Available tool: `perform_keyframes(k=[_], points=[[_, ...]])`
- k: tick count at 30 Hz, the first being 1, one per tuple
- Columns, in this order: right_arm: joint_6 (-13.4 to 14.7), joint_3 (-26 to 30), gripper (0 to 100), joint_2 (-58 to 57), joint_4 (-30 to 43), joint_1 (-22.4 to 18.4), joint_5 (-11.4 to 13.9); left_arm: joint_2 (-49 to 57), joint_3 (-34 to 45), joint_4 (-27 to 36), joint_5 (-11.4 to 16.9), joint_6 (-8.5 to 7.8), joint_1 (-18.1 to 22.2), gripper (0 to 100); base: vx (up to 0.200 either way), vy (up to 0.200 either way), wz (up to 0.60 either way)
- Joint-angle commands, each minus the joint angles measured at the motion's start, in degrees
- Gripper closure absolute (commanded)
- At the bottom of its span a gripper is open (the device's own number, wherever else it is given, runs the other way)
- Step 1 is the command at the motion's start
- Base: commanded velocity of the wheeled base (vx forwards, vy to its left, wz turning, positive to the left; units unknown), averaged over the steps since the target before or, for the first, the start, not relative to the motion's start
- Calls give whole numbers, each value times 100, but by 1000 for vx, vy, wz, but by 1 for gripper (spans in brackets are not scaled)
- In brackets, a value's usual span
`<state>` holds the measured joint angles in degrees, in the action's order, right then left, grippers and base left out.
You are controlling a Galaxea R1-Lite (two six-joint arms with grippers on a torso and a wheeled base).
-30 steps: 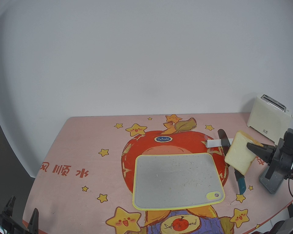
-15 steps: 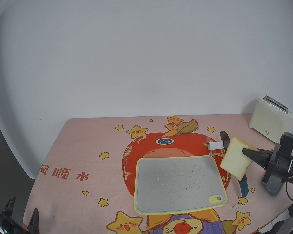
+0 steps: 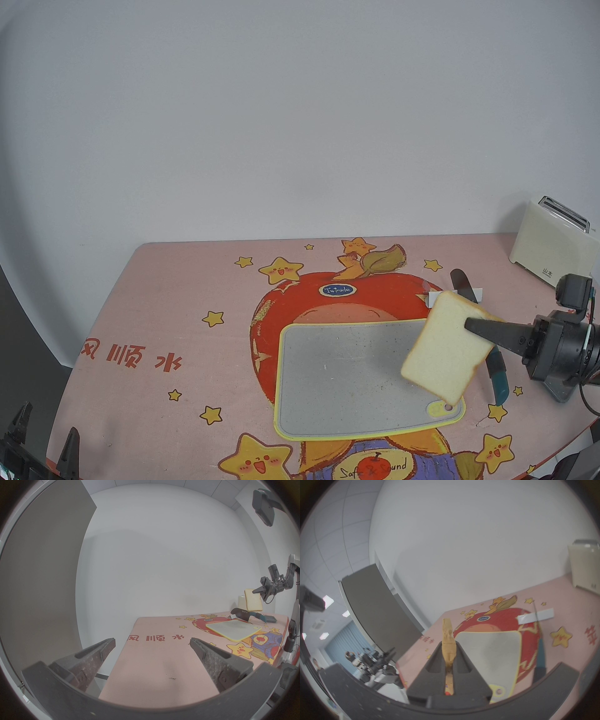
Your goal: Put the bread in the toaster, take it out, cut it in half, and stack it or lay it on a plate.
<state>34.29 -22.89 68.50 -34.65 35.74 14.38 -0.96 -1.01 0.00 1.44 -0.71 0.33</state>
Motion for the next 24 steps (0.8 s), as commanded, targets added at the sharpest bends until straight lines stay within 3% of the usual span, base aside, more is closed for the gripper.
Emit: perform_keyframes(k=[1, 4, 7, 11, 20, 24], points=[[139, 13, 100, 630, -218, 205, 3, 70, 101, 0, 6, 0, 2, 0, 0, 0, 0], [297, 66, 100, 1113, -596, 249, -15, 70, 101, 0, 6, 0, 2, 0, 0, 0, 0], [684, 250, 100, 1447, -1475, 434, -23, 70, 101, 0, -3, 0, 2, 0, 0, 0, 0], [992, 312, 100, 1922, -2283, 565, -41, 70, 101, 0, 6, 0, 2, 0, 0, 0, 0], [1150, 540, 100, 2695, -3338, 662, -111, 70, 101, 0, 6, 0, 2, 0, 0, 0, 0], [1150, 540, 100, 2827, -3444, 653, -331, 70, 101, 0, 6, 0, 2, 0, 0, 0, 0]])
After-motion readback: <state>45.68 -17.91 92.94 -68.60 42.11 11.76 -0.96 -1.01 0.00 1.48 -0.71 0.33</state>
